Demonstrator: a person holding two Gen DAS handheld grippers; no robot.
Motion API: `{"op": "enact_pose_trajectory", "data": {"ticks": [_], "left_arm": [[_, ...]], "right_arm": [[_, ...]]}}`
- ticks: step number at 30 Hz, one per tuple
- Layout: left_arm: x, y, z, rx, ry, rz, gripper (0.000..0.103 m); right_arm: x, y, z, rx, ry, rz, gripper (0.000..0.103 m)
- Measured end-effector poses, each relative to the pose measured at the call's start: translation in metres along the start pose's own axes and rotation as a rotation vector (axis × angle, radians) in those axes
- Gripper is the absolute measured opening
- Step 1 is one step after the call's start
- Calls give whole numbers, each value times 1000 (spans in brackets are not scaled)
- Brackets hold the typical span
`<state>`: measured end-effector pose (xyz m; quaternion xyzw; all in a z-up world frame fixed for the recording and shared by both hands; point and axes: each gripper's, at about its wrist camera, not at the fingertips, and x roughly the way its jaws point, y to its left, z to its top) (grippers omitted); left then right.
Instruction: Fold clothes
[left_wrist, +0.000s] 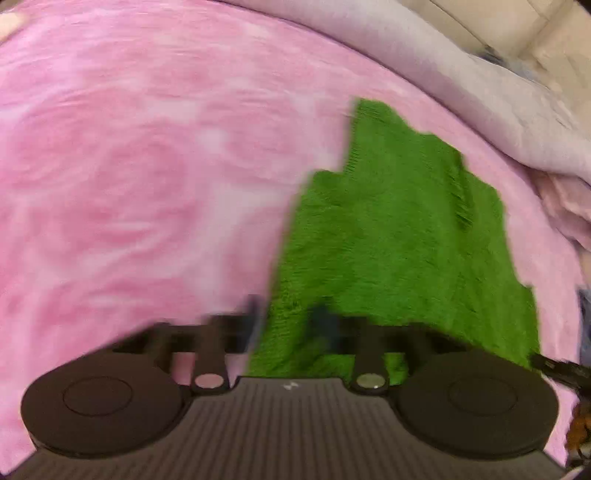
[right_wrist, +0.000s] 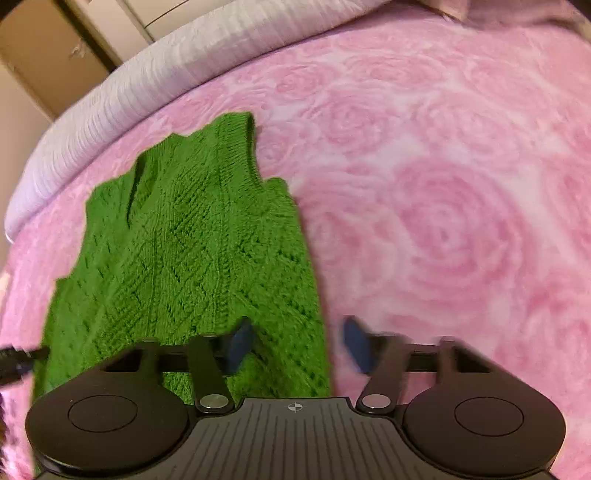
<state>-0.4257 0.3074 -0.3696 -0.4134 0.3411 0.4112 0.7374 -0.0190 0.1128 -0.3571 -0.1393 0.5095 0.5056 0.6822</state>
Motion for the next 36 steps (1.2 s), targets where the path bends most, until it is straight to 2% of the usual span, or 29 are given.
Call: {"op": "enact_pose_trajectory", "data": {"ticks": [1, 4, 6, 9, 10, 11, 12, 13, 14, 15, 17, 18, 20, 21, 23, 25, 26, 27, 28, 30, 33, 34, 36], "left_arm": [[2, -5, 2, 28, 10, 5, 9], [-11, -27, 2, 275, -64, 152, 8], [-18, -27, -3, 392, -110, 219, 8], [0, -15, -9, 398, -45, 254, 9], [3, -22, -12, 457, -59, 281, 11], [3, -37, -15, 563, -69, 339, 13], [2, -50, -17, 639, -80, 393, 19], [-3, -60, -18, 670, -105, 440, 19], [-13, -67, -16, 653, -136, 452, 19], [-26, -70, -13, 604, -152, 399, 19], [-51, -75, -6, 503, -184, 290, 14], [-56, -79, -4, 449, -168, 186, 14], [-49, -89, -3, 374, -60, -77, 15], [-41, -97, -6, 370, -20, -178, 14], [-17, -116, -16, 409, 22, -279, 10], [16, -133, -29, 488, 95, -278, 9], [33, -139, -38, 550, 126, -232, 9], [43, -144, -46, 624, 115, -186, 7], [43, -148, -49, 680, 82, -178, 6], [39, -153, -40, 679, 105, -169, 6], [20, -149, -27, 638, 42, -196, 9], [18, -148, -25, 629, 28, -195, 9], [41, -140, -30, 666, 112, -84, 9]], "right_arm": [[-1, 4, 0, -20, -10, -36, 5], [-8, 11, -1, -74, -55, -163, 4], [-9, 9, -9, -61, -48, -214, 4], [-1, 18, -13, -85, -43, -254, 6], [1, 24, -10, -109, -36, -271, 11], [1, 30, -8, -134, -25, -290, 14], [-2, 35, -7, -156, -22, -310, 26], [-9, 40, -6, -170, -35, -336, 41], [-19, 45, -6, -176, -68, -362, 45], [-29, 50, -7, -180, -108, -387, 46], [-41, 64, -13, -188, -124, -281, 46], [-46, 72, -16, -191, -127, -217, 46], [-47, 86, -22, -194, -105, -87, 46], [-39, 93, -25, -192, -70, -22, 46], [-18, 101, -33, -214, -27, 2, 46], [6, 104, -44, -283, 26, -68, 46], [14, 104, -49, -322, 41, -100, 46], [15, 106, -50, -351, 47, -112, 46], [12, 108, -48, -362, 57, -116, 46], [2, 108, -40, -359, 63, -114, 46], [-16, 106, -28, -355, -17, -86, 46], [-9, 103, -29, -367, 21, -105, 46], [12, 97, -32, -400, 131, -162, 45]]}}
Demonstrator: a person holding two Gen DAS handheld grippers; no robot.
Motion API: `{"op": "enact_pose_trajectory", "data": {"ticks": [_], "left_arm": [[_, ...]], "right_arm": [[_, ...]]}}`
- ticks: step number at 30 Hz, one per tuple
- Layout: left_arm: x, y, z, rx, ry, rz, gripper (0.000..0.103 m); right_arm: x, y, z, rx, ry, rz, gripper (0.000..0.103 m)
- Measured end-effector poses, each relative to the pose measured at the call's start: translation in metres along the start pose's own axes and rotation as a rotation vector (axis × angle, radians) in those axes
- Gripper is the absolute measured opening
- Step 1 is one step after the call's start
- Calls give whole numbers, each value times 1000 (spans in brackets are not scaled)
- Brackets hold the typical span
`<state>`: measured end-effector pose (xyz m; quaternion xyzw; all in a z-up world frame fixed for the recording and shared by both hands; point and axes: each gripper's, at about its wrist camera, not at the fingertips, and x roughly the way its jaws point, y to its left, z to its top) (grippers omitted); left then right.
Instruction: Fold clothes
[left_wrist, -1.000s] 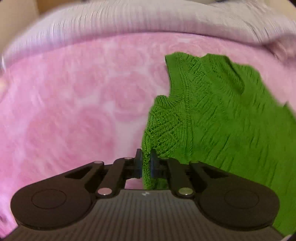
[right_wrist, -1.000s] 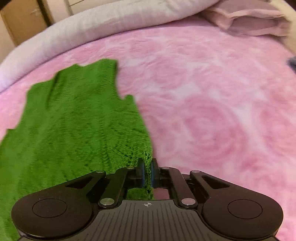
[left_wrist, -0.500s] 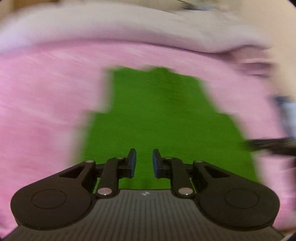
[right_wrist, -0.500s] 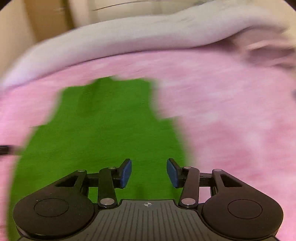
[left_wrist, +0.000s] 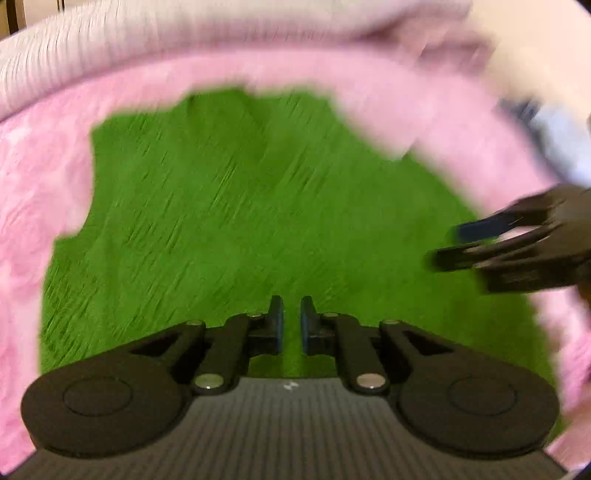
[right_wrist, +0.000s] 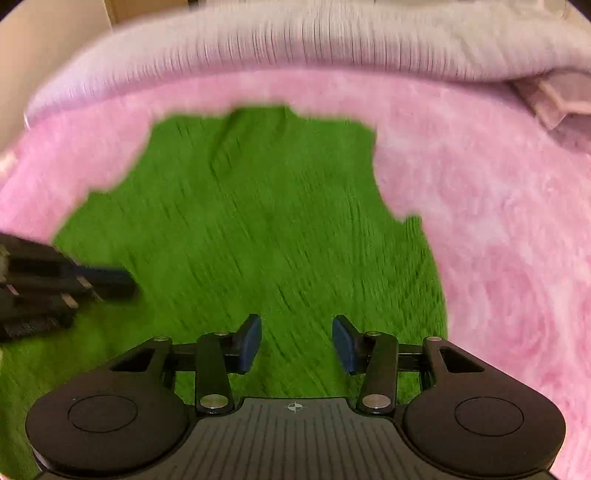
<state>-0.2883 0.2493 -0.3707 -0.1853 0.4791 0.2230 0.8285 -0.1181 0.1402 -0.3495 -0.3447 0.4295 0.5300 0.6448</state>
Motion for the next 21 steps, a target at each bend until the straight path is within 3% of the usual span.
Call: {"op": "enact_pose_trajectory", "data": {"ticks": [3, 6, 9, 11, 14, 16, 19, 20, 21], "left_arm": [[-6, 16, 9, -24, -17, -46, 9], [-22, 47, 34, -81, -94, -30, 10], [-19, 97, 62, -206, -145, -1, 23], [-8, 136, 81, -291, -171, 18, 27], [22, 188, 107, -432, -175, 1, 36], [34, 214, 114, -540, -183, -39, 43], [55, 243, 119, -693, -185, -139, 43], [64, 250, 120, -736, -184, -181, 43], [70, 250, 120, -744, -184, -187, 36]], "right_arm": [[-6, -1, 13, -20, 12, 22, 46], [-14, -18, 35, 39, -53, 66, 46], [1, -44, 69, 110, -89, 77, 46], [11, -66, 94, 146, -141, 89, 46], [31, -99, 132, 231, -189, 160, 46], [47, -115, 157, 294, -210, 213, 46], [70, -134, 182, 366, -214, 273, 46], [78, -139, 190, 388, -213, 290, 46], [87, -141, 196, 406, -205, 299, 45]]}}
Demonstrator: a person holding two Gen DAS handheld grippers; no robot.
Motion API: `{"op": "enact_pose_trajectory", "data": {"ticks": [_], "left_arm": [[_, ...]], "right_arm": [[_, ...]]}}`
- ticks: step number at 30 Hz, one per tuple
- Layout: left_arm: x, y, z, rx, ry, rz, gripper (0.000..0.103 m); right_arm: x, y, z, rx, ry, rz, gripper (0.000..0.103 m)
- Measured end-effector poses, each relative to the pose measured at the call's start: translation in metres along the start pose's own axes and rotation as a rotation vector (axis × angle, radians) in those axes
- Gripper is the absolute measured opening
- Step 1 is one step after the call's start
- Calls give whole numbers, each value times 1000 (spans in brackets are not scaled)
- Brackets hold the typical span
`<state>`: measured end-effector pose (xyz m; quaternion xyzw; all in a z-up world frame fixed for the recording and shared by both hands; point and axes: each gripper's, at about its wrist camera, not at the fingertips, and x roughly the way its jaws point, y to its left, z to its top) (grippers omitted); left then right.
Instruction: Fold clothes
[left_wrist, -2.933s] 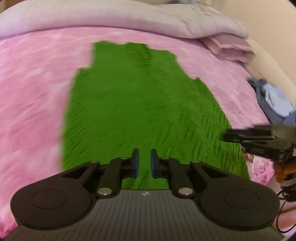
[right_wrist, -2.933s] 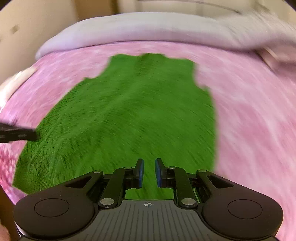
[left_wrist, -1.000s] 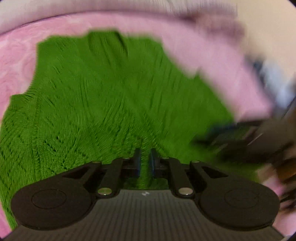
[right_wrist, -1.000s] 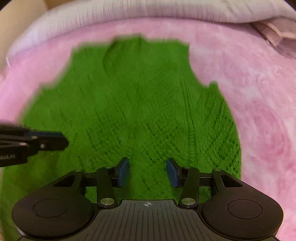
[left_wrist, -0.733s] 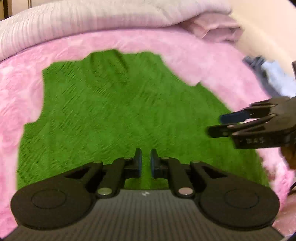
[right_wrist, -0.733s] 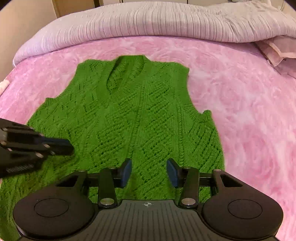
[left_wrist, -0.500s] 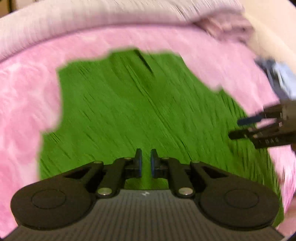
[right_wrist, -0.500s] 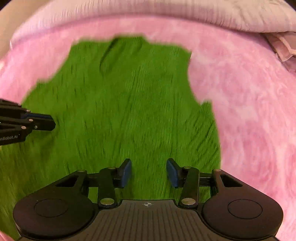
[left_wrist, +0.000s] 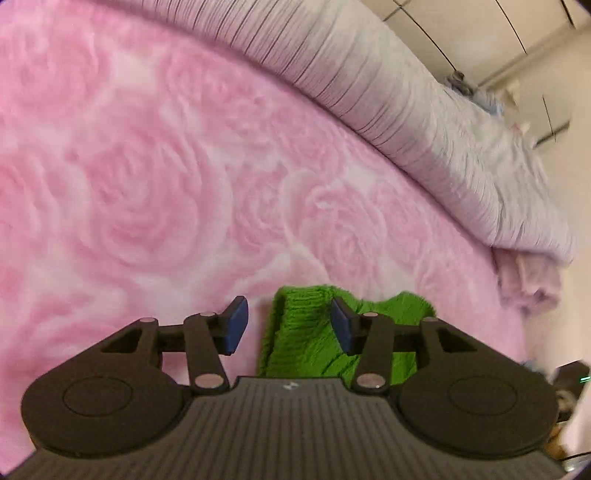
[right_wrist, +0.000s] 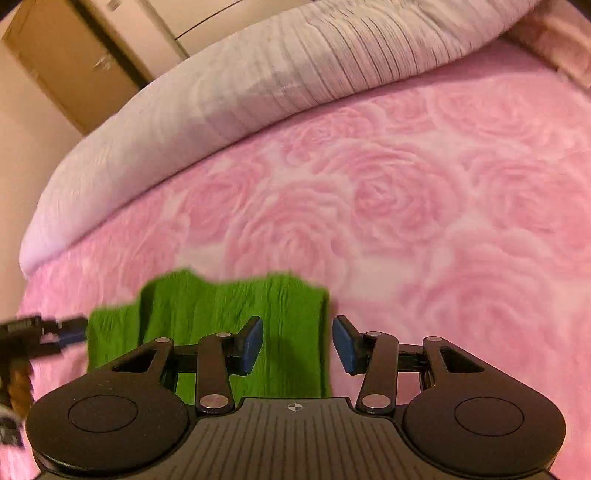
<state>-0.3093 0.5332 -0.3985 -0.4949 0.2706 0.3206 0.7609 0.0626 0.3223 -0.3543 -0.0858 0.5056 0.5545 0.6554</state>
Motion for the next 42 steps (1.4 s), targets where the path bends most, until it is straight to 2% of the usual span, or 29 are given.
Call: {"op": "enact_pose_trajectory", "data": {"ticks": [1, 2, 3, 6, 8, 10, 12, 14, 15, 17, 19, 23, 25, 27, 29, 32, 35, 37, 38, 39, 42], "left_arm": [[5, 2, 0, -7, 1, -4, 16], [8, -3, -2, 35, -1, 17, 7], [11, -10, -3, 97, -13, 58, 5], [12, -38, -9, 326, -124, 173, 2], [24, -47, -15, 450, -145, 263, 4], [33, -47, -17, 472, -161, 294, 4], [34, -56, -13, 506, -149, 350, 3], [22, -67, -9, 523, -183, 373, 3], [9, -70, -9, 520, -209, 362, 3], [-13, -78, -14, 494, -227, 318, 3], [-27, -87, -30, 488, -192, 267, 3], [-42, -113, -101, 588, -102, 234, 5], [-45, -114, -138, 601, -67, 240, 7], [-50, -105, -170, 602, -33, 292, 12], [-57, -92, -201, 606, -3, 367, 12], [-91, -73, -237, 612, -35, 433, 12], [-125, -60, -265, 574, -41, 509, 12], [-146, -56, -278, 523, -40, 542, 10], [-155, -61, -279, 509, -55, 533, 10], [-160, -69, -280, 506, -80, 504, 10], [-164, -95, -278, 512, -130, 406, 11]], "right_arm": [[9, -1, 3, 4, 14, 0, 22], [15, -1, 6, -12, 26, -20, 3], [20, 2, 9, -52, 23, -51, 1], [19, 8, 10, -128, -49, -85, 1], [27, 10, 5, -178, -52, -141, 1], [32, 13, -4, -234, -73, -175, 1], [26, 17, -3, -229, -71, -198, 4], [14, 18, -1, -191, -93, -225, 8], [2, 17, -1, -174, -119, -235, 11], [-22, 21, -6, -187, -151, -244, 14], [-37, 28, -18, -217, -116, -203, 18], [-51, 53, -65, -338, -10, -144, 19], [-56, 61, -98, -402, 23, -176, 19], [-61, 64, -131, -448, 57, -225, 19], [-70, 58, -168, -471, 92, -306, 19], [-107, 40, -217, -482, 82, -389, 20], [-144, 24, -247, -419, 109, -424, 21], [-164, 23, -251, -372, 100, -396, 21], [-171, 28, -249, -369, 76, -372, 21], [-178, 32, -247, -367, 52, -348, 21], [-171, 53, -235, -396, 12, -206, 21]]}}
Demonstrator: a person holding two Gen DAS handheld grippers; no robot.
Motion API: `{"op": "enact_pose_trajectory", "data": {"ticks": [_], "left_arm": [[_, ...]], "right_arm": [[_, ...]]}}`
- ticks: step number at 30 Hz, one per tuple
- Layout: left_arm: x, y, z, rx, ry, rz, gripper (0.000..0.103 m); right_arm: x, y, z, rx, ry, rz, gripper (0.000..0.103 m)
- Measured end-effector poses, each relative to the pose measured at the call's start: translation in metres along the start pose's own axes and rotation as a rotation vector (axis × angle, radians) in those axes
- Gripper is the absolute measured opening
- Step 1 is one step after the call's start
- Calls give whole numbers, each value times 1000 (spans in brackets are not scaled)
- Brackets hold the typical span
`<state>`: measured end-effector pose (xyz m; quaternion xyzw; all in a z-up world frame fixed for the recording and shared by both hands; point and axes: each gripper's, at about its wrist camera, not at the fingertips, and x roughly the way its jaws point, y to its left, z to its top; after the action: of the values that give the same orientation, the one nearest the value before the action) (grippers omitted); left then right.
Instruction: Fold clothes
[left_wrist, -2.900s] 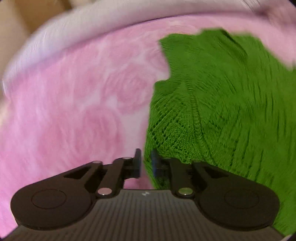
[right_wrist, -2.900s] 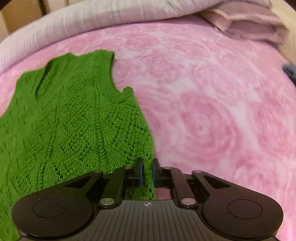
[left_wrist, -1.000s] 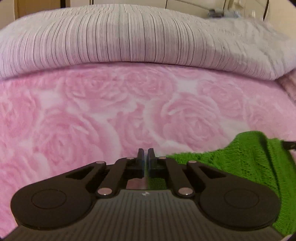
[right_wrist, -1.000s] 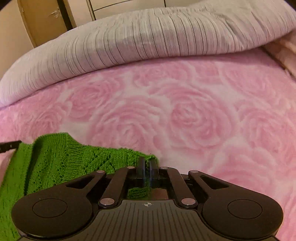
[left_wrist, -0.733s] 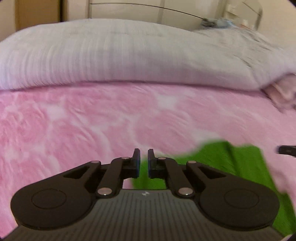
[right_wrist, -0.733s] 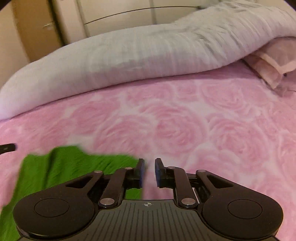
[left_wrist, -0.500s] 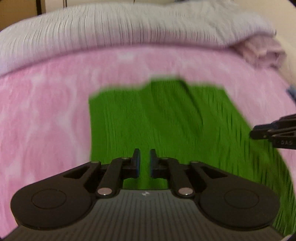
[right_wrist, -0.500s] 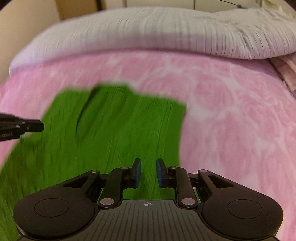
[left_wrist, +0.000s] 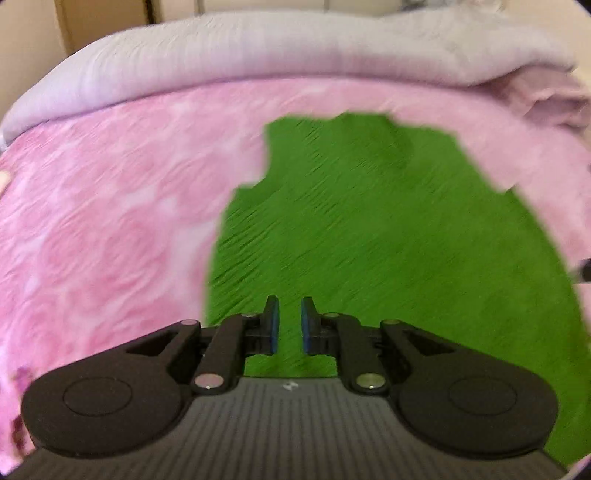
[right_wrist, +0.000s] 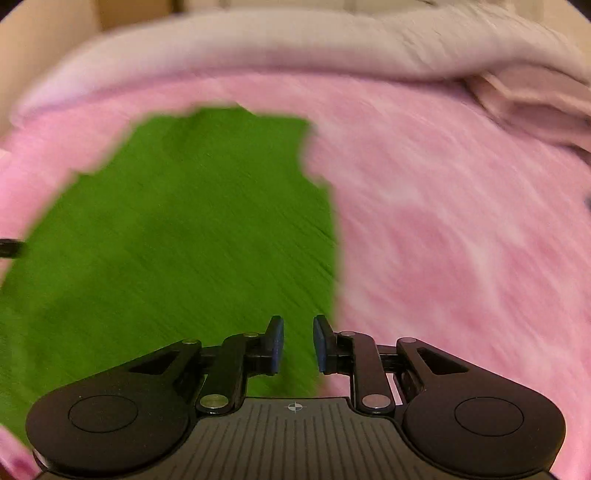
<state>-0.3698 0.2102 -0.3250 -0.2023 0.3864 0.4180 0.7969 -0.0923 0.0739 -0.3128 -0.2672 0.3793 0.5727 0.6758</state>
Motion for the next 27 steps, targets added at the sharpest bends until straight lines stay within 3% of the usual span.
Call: {"op": "enact_pose_trajectory", "data": {"ticks": [2, 5, 10, 13, 15, 19, 24, 27], "left_arm": [[7, -13, 6, 28, -17, -47, 12], [20, -19, -11, 91, 12, -36, 12], [-10, -7, -75, 136, 40, 19, 13], [-34, 2, -97, 111, 50, 30, 13], [-48, 8, -103, 75, 54, 26, 13], [-65, 10, -106, 94, -61, -36, 13], [-47, 4, -130, 142, -101, -68, 13], [-58, 7, -160, 116, -185, -59, 14]], "right_arm": [[15, 6, -1, 7, -4, 37, 21], [29, 9, -26, -20, 44, -27, 21], [-12, 18, -99, -85, 38, -133, 22], [-33, 18, -114, 22, 85, -160, 23], [-45, 24, -110, 86, 36, -150, 23], [-53, 45, -108, 106, -102, -104, 23], [-36, 71, -159, 42, -194, -144, 23], [-45, 71, -191, 48, -268, -148, 22]]}}
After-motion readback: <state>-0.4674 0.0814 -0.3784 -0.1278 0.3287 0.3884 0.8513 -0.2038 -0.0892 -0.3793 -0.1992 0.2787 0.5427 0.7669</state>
